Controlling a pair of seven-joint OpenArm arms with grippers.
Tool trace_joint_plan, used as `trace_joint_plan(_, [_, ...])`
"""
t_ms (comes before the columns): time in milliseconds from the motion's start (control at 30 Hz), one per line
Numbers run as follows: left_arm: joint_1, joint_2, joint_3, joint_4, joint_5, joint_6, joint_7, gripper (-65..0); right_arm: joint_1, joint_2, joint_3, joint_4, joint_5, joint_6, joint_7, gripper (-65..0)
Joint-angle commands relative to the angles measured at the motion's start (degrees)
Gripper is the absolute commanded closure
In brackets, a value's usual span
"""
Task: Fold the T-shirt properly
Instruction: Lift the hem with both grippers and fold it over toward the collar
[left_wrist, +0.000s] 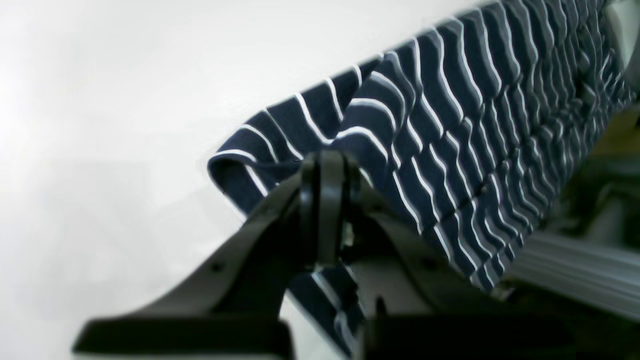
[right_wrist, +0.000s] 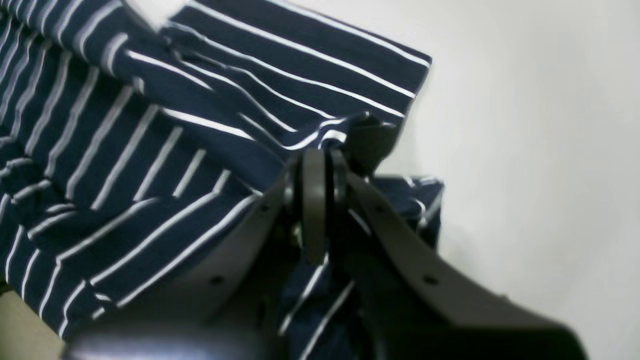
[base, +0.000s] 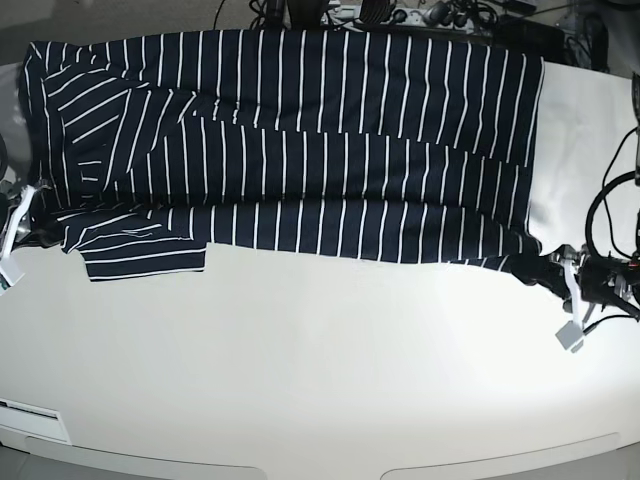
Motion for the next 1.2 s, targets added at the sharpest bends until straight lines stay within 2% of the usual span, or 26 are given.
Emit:
trace_joint_plan(0, [-1.7, -2.1, 0.3, 2.4, -1.0, -0.1, 0.5, 0.0, 1.3, 2.3, 0.8, 0.7, 1.0, 0.3, 1.0, 0.0])
trace_joint_plan(100, [-1.3, -4.4, 1.4, 7.0, -1.0, 0.7, 0.5, 0.0, 1.1, 3.1, 0.8, 0.7, 1.7, 0.3, -0.7, 0.0])
trace_joint_plan(200, [-0.6, -5.8, 1.4, 9.4, -1.0, 2.5, 0.5, 0.0, 0.6, 3.3, 0.8, 0.7, 5.8, 0.3, -3.7, 0.0])
trace_joint_plan(267, [0.7, -6.8, 1.4, 10.9, -1.0, 2.5, 0.5, 0.0, 0.5, 3.3, 0.8, 0.7, 7.5, 0.3, -5.0, 0.0])
trace_joint_plan(533, [9.2, -11.1, 1.4, 21.4, -1.0, 2.4, 0.5, 0.0, -0.1, 3.6, 0.8, 0.7, 6.8, 0.3, -6.4, 0.0])
trace_joint_plan(867, [9.9, -17.7, 1.4, 26.6, -1.0, 1.2, 0.5, 0.0, -3.2, 6.8, 0.8, 0.7, 6.1, 0.3, -6.4, 0.0])
trace_joint_plan(1167, [12.0, -18.6, 1.4, 27.7, -1.0, 4.0, 0.5, 0.0, -3.2, 7.0, 0.8, 0.7, 7.2, 0.3, -6.5, 0.0])
